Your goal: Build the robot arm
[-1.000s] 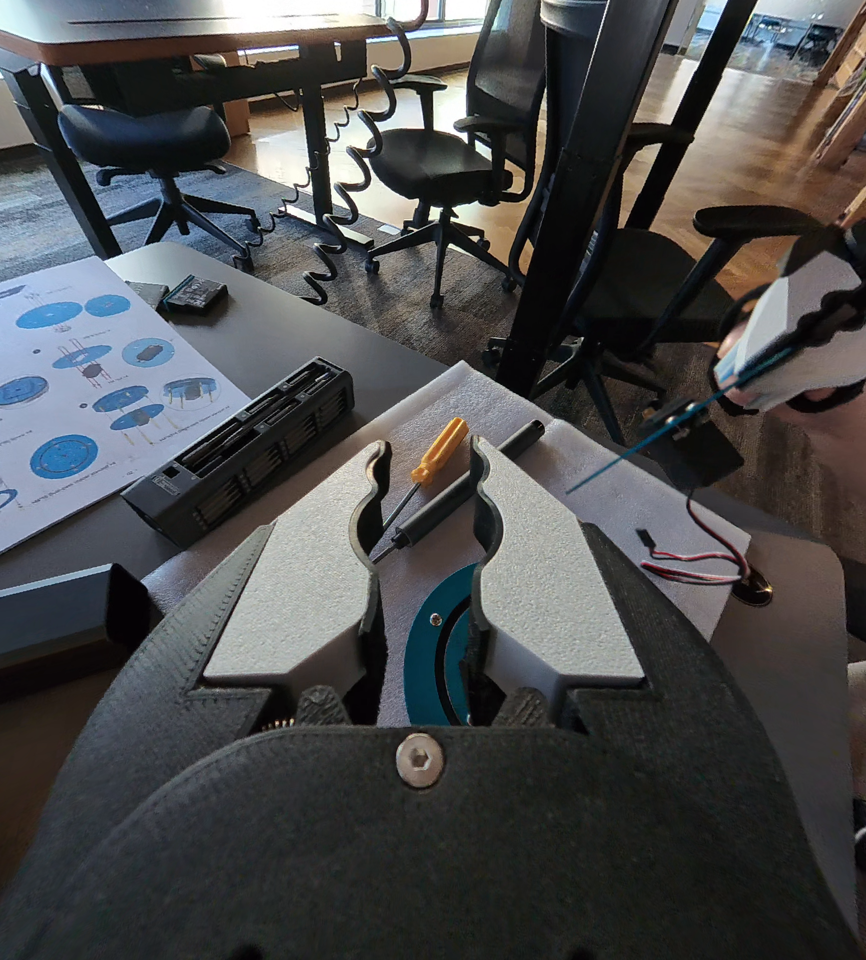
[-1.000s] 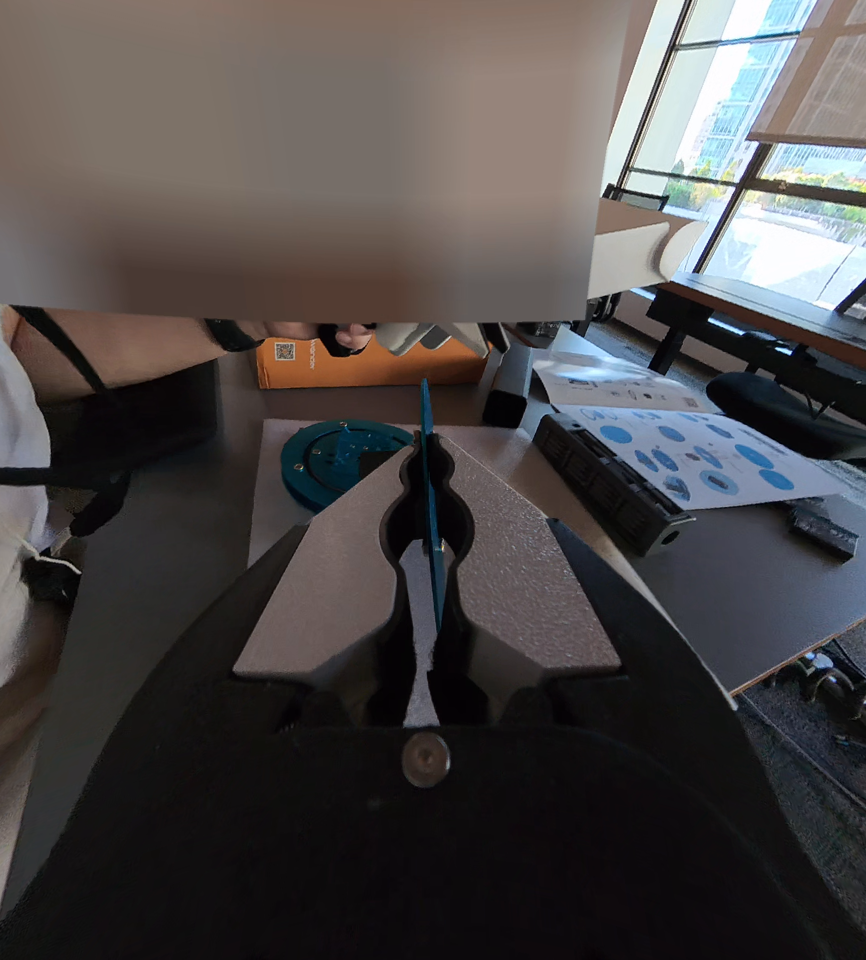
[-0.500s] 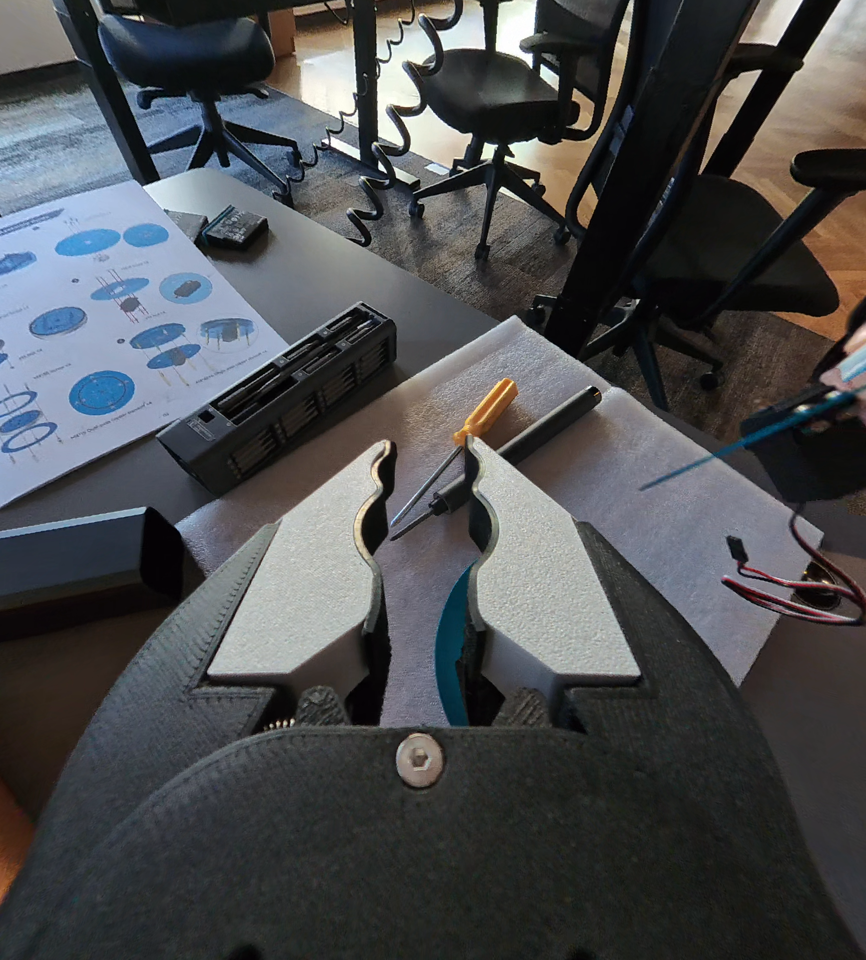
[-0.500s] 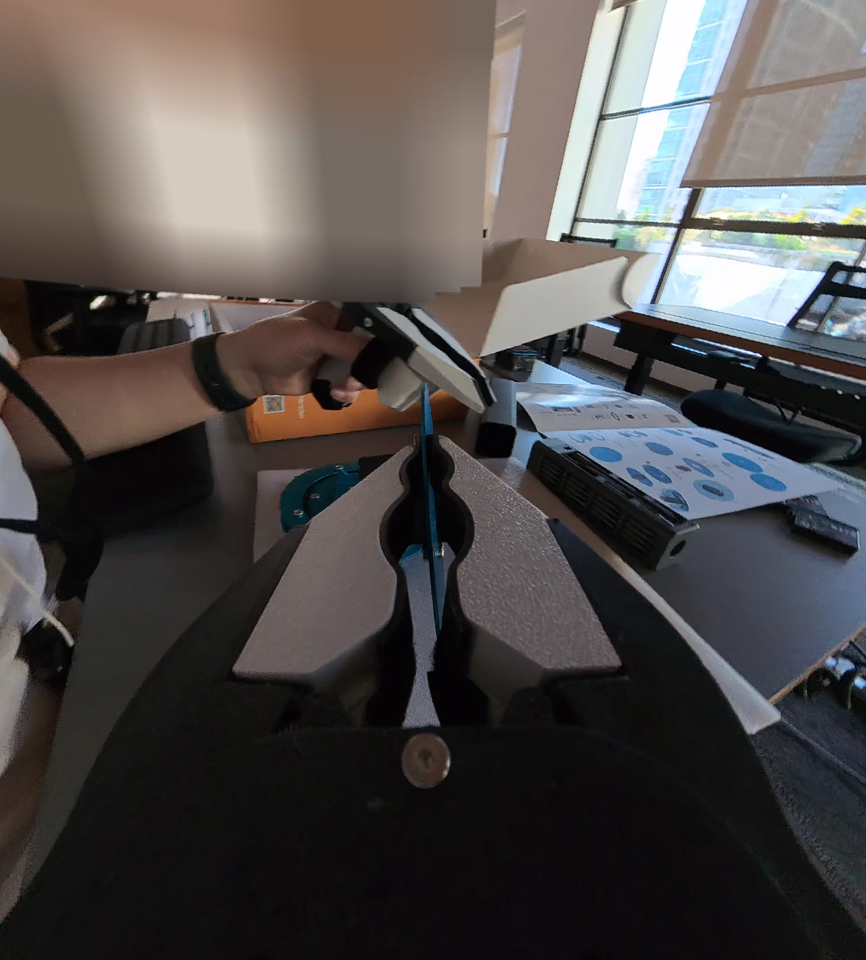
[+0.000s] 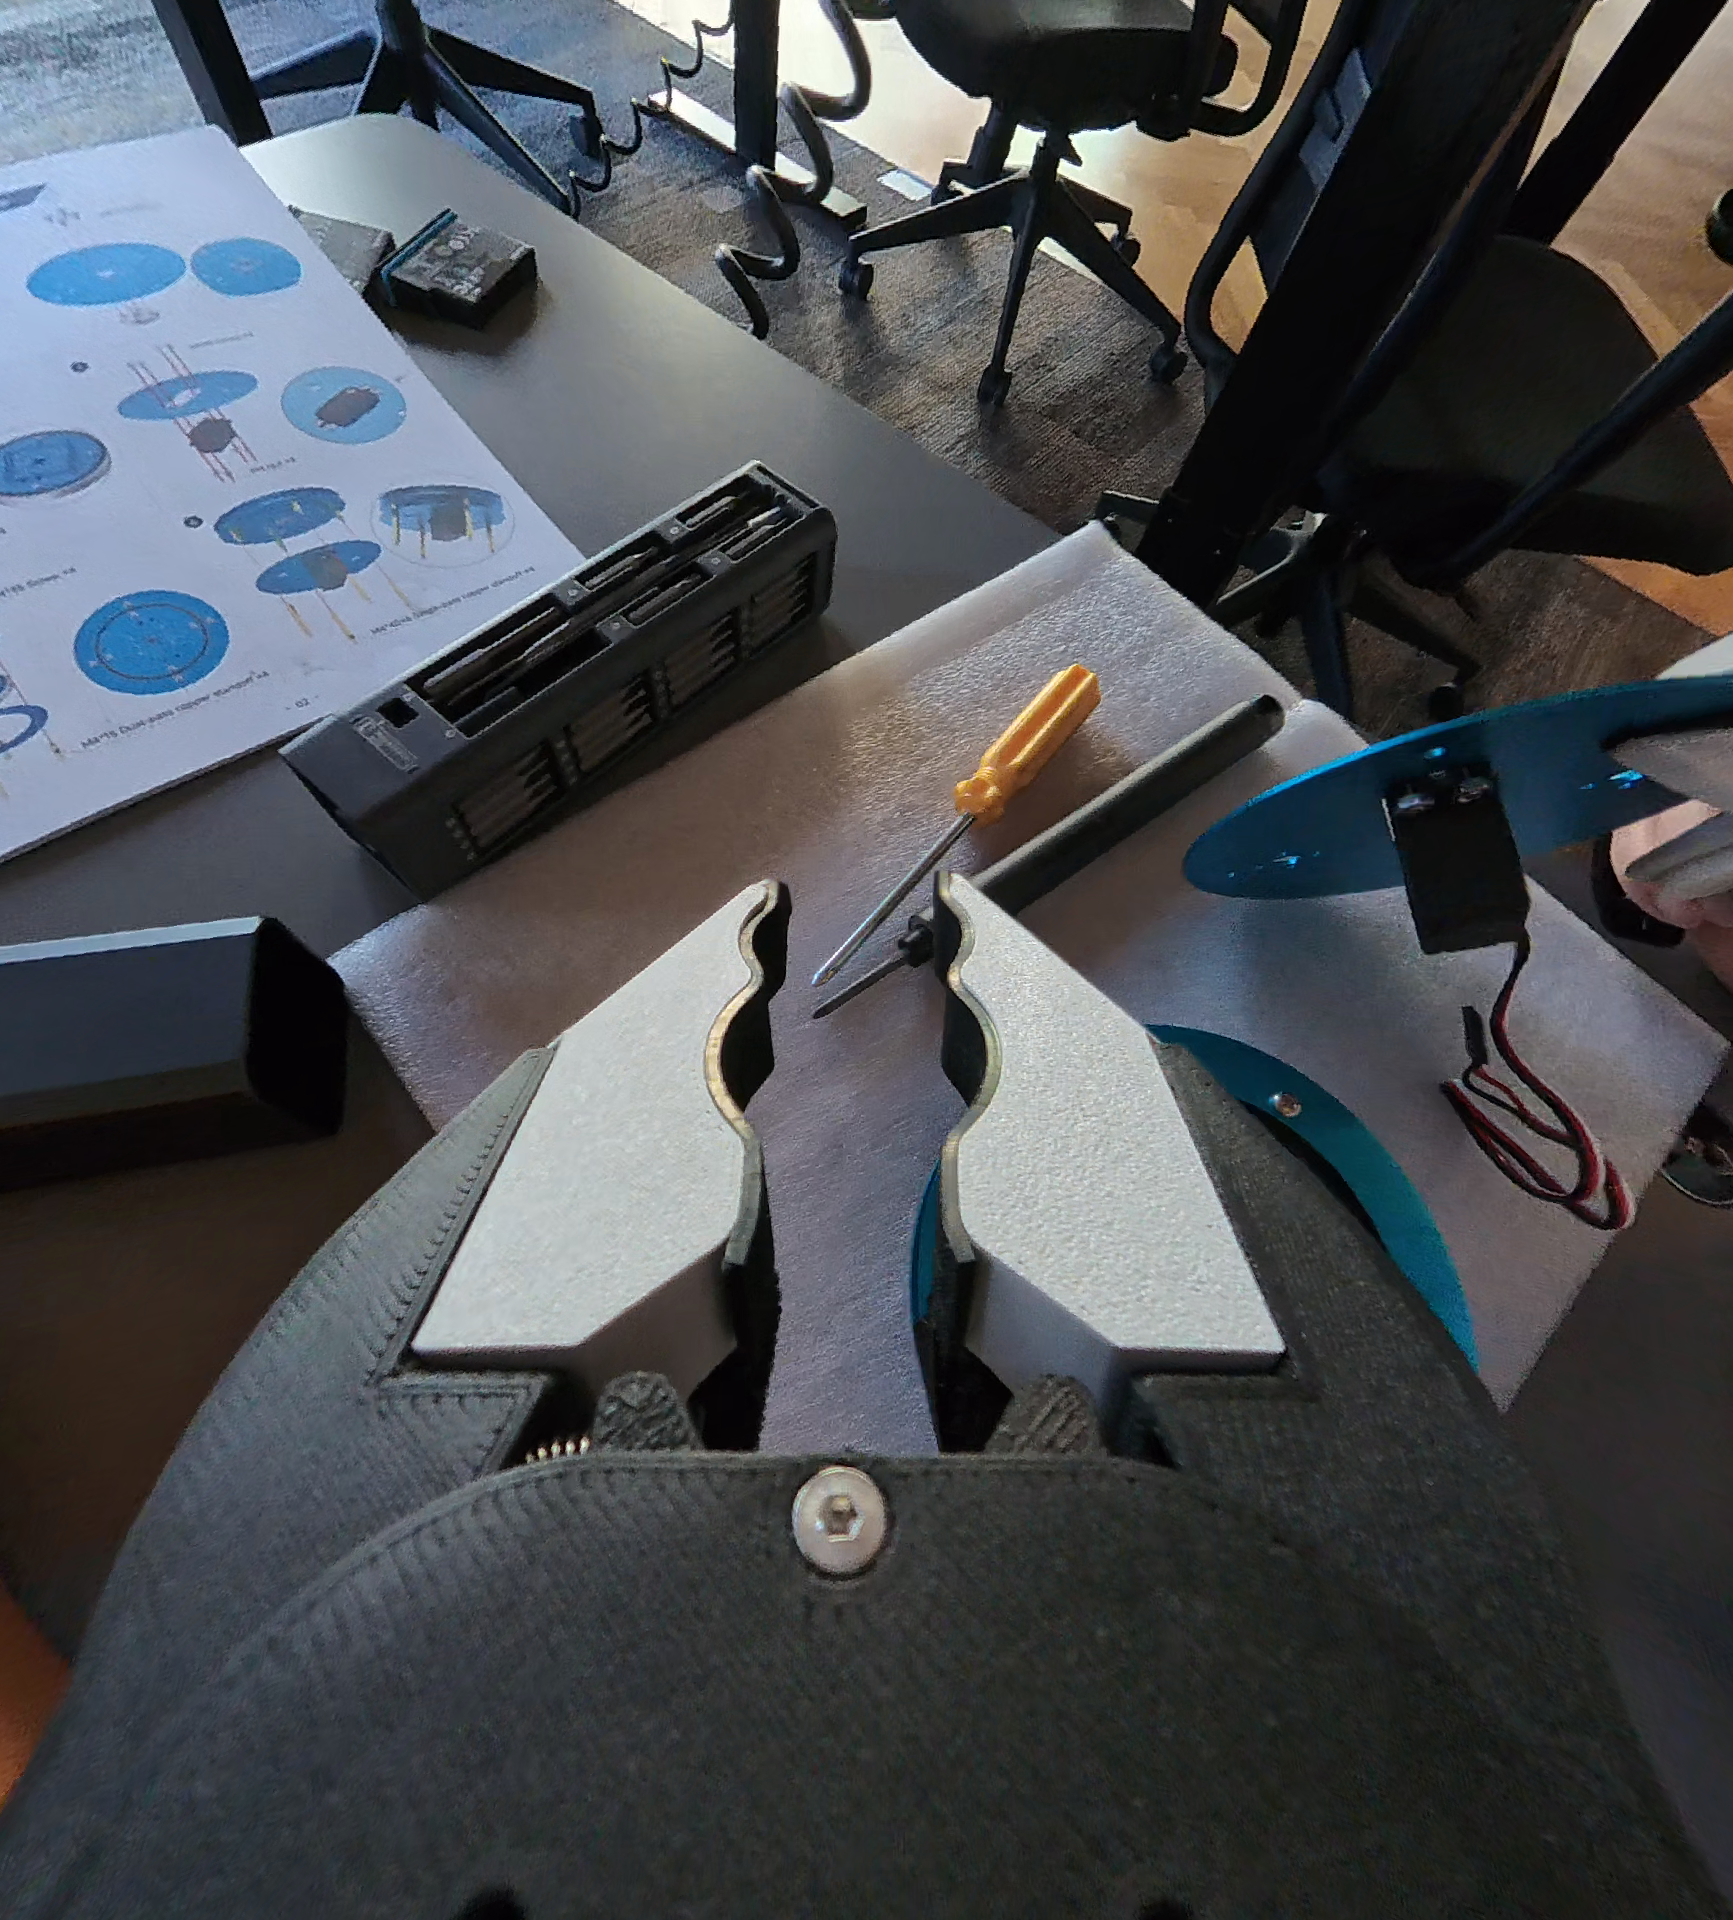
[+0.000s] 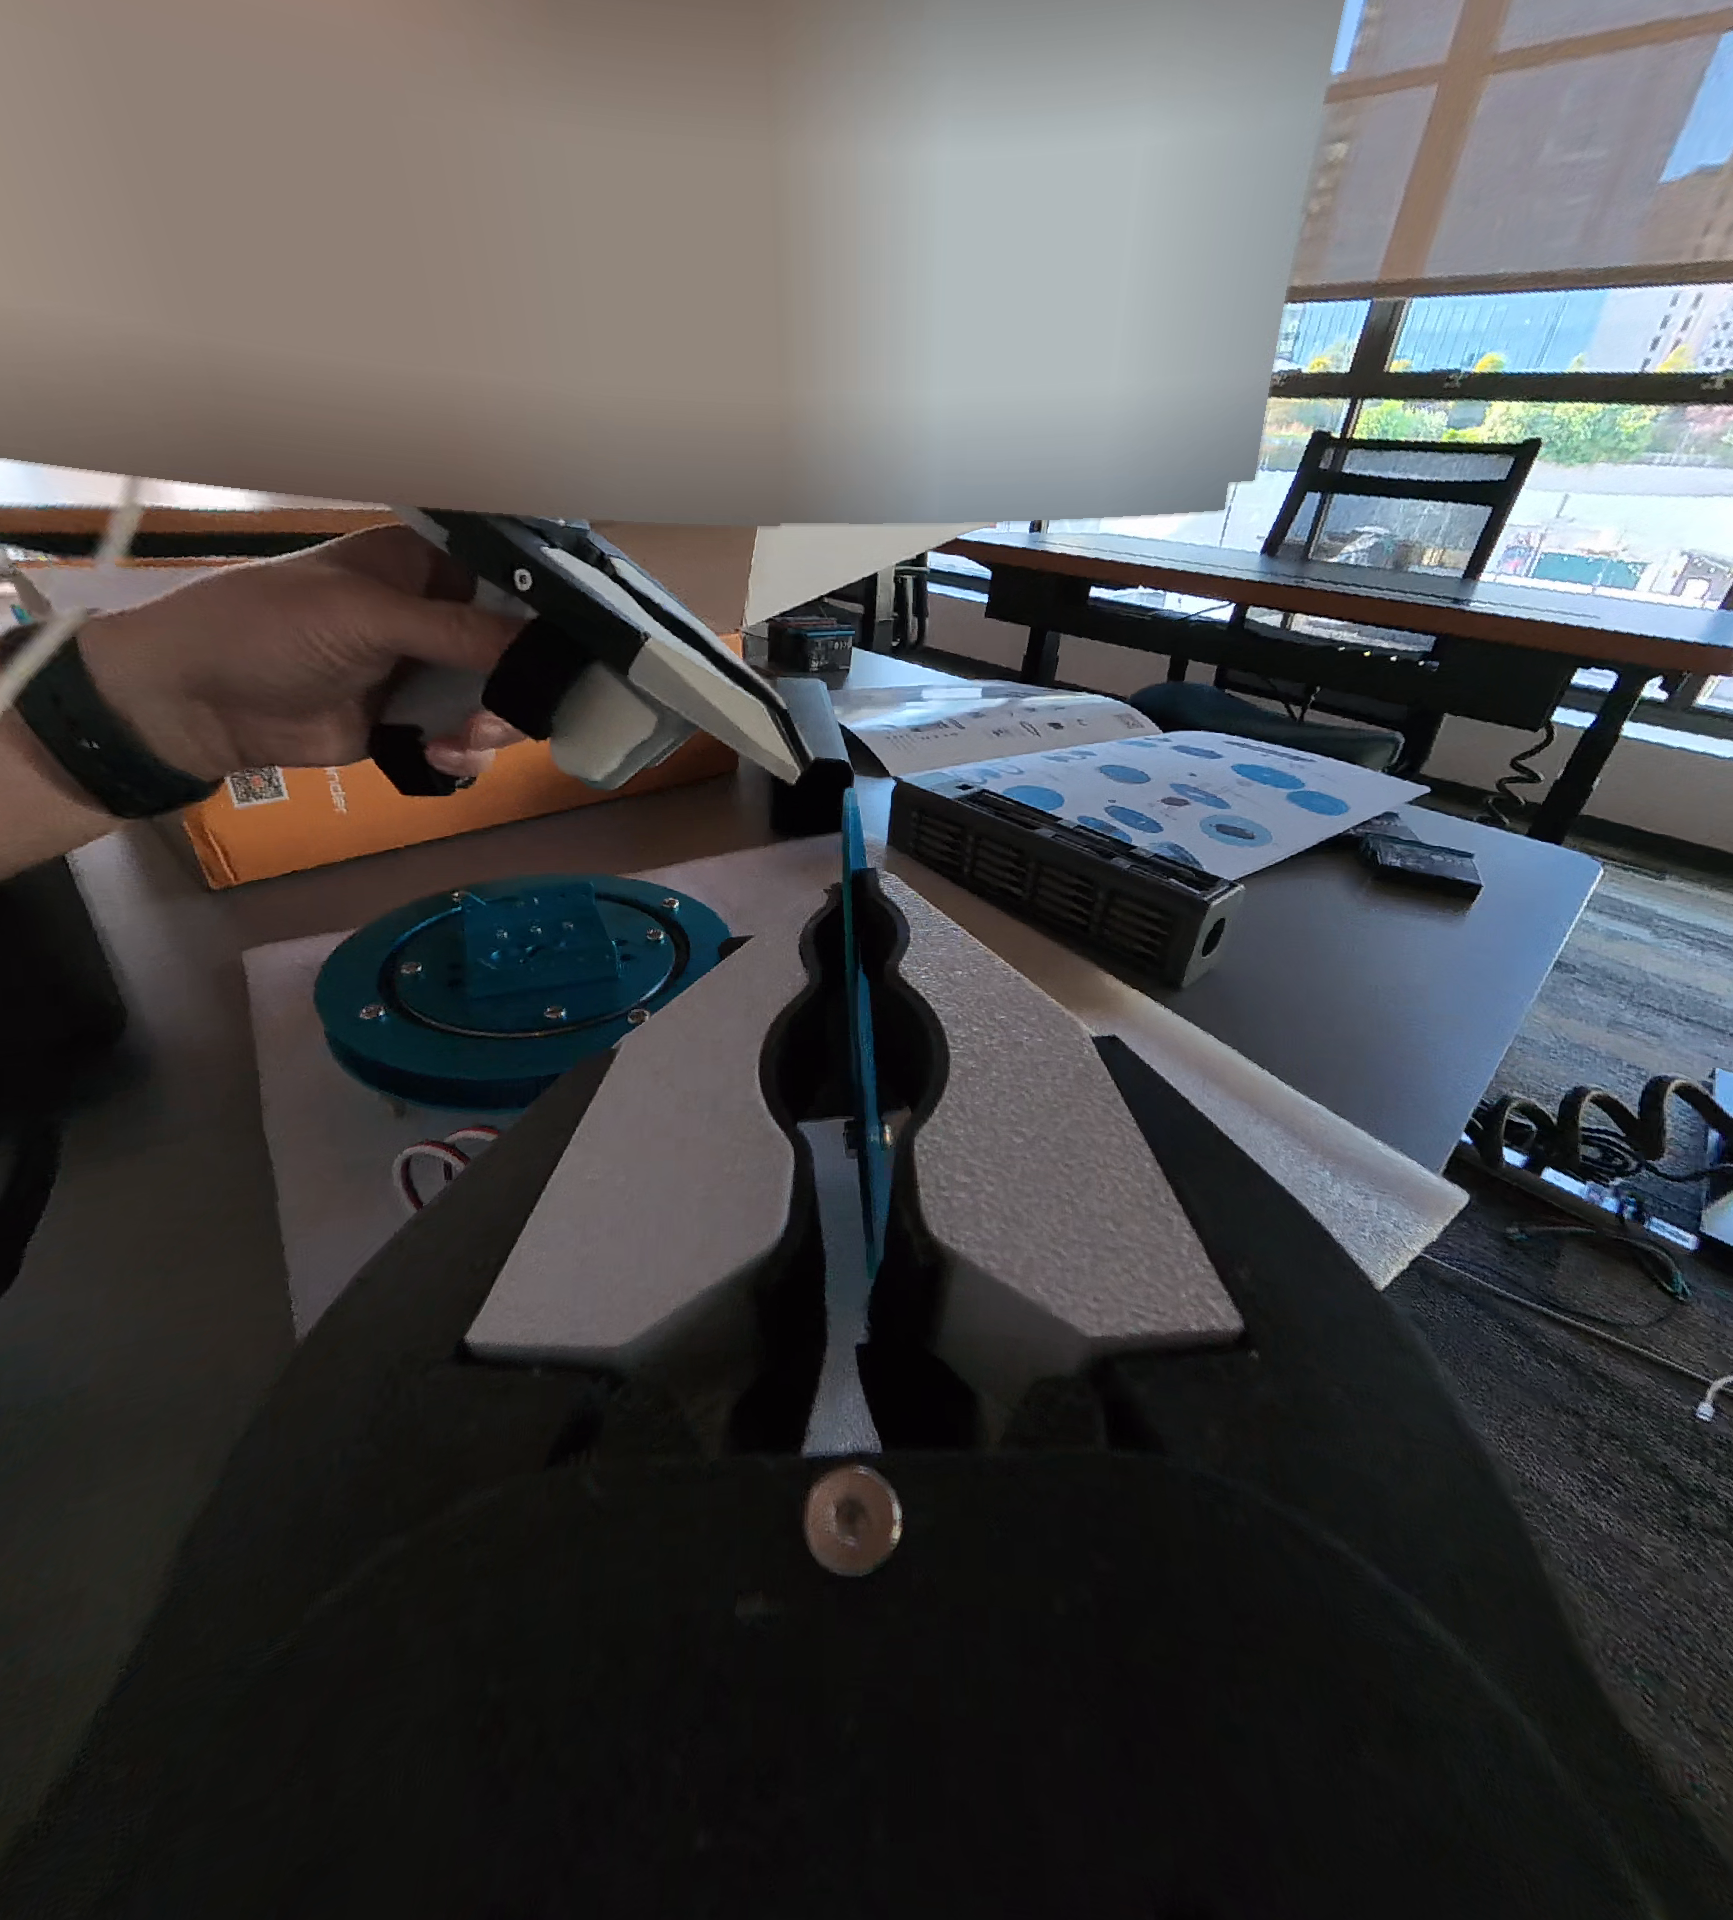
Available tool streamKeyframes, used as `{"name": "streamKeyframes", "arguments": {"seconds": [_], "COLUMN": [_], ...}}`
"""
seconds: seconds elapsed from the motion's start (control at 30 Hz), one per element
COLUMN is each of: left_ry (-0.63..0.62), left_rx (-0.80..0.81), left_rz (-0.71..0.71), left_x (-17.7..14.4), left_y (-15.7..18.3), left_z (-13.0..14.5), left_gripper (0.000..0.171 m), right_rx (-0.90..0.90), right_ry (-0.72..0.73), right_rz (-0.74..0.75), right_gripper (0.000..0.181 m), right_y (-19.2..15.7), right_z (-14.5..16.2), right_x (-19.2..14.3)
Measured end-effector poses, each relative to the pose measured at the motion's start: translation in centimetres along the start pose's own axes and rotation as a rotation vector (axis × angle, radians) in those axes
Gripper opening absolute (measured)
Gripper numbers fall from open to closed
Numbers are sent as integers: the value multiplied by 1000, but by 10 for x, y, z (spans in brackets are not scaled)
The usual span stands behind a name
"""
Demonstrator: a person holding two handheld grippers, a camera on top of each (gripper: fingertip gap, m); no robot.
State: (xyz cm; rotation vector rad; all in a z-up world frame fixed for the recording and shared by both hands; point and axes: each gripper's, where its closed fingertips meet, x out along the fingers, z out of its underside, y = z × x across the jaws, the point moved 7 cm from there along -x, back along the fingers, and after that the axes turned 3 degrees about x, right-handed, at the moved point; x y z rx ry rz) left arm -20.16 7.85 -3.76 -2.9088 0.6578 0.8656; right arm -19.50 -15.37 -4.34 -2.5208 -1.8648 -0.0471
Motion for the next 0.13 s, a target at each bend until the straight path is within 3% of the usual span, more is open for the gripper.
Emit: {"name": "streamKeyframes", "arguments": {"seconds": [0.13], "left_ry": [-6], "left_rx": [-1], "left_rz": [4], "left_x": [3], "left_y": [-2], "left_z": [2], "left_gripper": [27], "right_rx": [87], "right_ry": [21], "right_rz": [-16], "right_gripper": [0], "right_y": [8], "right_z": [1], "right_x": [0]}}
